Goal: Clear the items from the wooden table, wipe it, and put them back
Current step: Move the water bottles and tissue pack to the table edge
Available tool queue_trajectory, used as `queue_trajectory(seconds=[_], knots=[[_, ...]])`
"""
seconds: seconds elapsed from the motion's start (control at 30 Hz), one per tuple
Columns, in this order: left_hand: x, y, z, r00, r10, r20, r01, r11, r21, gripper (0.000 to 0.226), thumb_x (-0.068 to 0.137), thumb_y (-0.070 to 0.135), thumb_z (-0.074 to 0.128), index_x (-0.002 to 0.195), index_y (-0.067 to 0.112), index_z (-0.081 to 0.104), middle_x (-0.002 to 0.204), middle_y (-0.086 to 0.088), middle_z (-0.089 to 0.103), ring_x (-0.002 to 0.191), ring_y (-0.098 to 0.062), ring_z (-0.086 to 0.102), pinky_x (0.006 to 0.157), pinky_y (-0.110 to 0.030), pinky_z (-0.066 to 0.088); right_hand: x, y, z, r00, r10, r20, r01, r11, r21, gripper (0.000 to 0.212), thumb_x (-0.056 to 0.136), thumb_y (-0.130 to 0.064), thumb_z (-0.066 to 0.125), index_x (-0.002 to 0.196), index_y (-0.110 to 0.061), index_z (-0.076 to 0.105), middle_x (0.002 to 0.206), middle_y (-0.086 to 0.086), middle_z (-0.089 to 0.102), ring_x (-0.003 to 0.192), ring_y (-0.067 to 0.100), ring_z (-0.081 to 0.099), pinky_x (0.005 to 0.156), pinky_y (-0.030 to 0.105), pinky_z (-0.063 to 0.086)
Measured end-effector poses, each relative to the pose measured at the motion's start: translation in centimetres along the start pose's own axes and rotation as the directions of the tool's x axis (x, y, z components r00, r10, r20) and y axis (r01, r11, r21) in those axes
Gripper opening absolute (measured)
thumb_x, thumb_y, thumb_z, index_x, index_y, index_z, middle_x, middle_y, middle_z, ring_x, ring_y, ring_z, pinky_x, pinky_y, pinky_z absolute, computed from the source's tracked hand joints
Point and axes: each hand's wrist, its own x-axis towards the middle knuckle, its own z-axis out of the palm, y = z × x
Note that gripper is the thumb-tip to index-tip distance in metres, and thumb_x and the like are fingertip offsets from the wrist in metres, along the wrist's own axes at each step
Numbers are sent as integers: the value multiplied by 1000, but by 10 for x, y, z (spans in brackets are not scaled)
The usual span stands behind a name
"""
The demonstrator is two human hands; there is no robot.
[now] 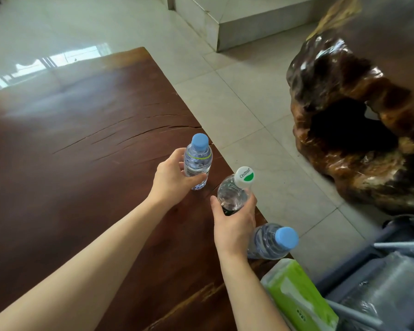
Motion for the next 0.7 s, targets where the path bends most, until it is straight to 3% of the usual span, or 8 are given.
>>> queue_trajectory(seconds=[0.13,0.2,0.23,0.33,0.5,0.57,0.7], knots=[[-2,-2,1,1000,-13,18,13,1000,-16,66,70,23,88,128,24,58,111,7,74,101,-11,71,93,-40,57,1,2,-2,1000,13,26,-12,999,-32,84,78,-29,86,146,-11,42,145,7,56,132,23,53,102,9,30],[-3,-1,-1,999,-23,46,23,1000,9,73,70,26,88,134,28,53,117,8,72,108,-11,68,97,-41,55,1,1,-3,996,58,63,-55,998,-41,96,78,-32,86,153,-10,31,154,9,46,142,24,44,114,22,32],[-5,1,-3,998,-31,60,29,999,34,80,69,28,89,138,29,48,124,7,69,114,-12,66,100,-41,52,0,0,-5,993,86,83,-82,995,-50,102,78,-34,85,156,-9,25,158,11,40,145,25,39,117,27,30],[-21,3,-14,994,-91,54,82,985,153,97,71,38,87,151,25,34,148,-3,53,135,-19,51,110,-40,43,-10,-4,-10,980,151,129,-142,987,-80,108,81,-34,83,158,-6,14,164,14,29,151,26,28,118,27,21],[-96,-1,-46,994,-95,-49,102,978,181,62,86,40,74,140,19,51,137,-2,60,121,-18,60,102,-40,48,-50,-17,-34,955,186,232,-164,980,-111,91,91,-33,71,158,-6,15,166,13,23,153,24,20,121,29,16],[-133,-3,-55,997,-53,-57,64,975,211,49,88,39,70,132,20,57,129,3,64,113,-13,62,99,-41,51,-73,-18,-52,949,134,284,-91,983,-160,75,93,-37,66,154,-14,29,161,7,33,150,20,29,117,26,23],[-206,6,-65,996,87,13,-85,924,373,31,91,43,65,116,26,66,113,11,69,98,-8,65,83,-30,49,-125,-14,-116,932,-132,337,251,907,-338,48,95,-39,60,137,-19,53,142,-1,56,134,16,49,108,24,36]])
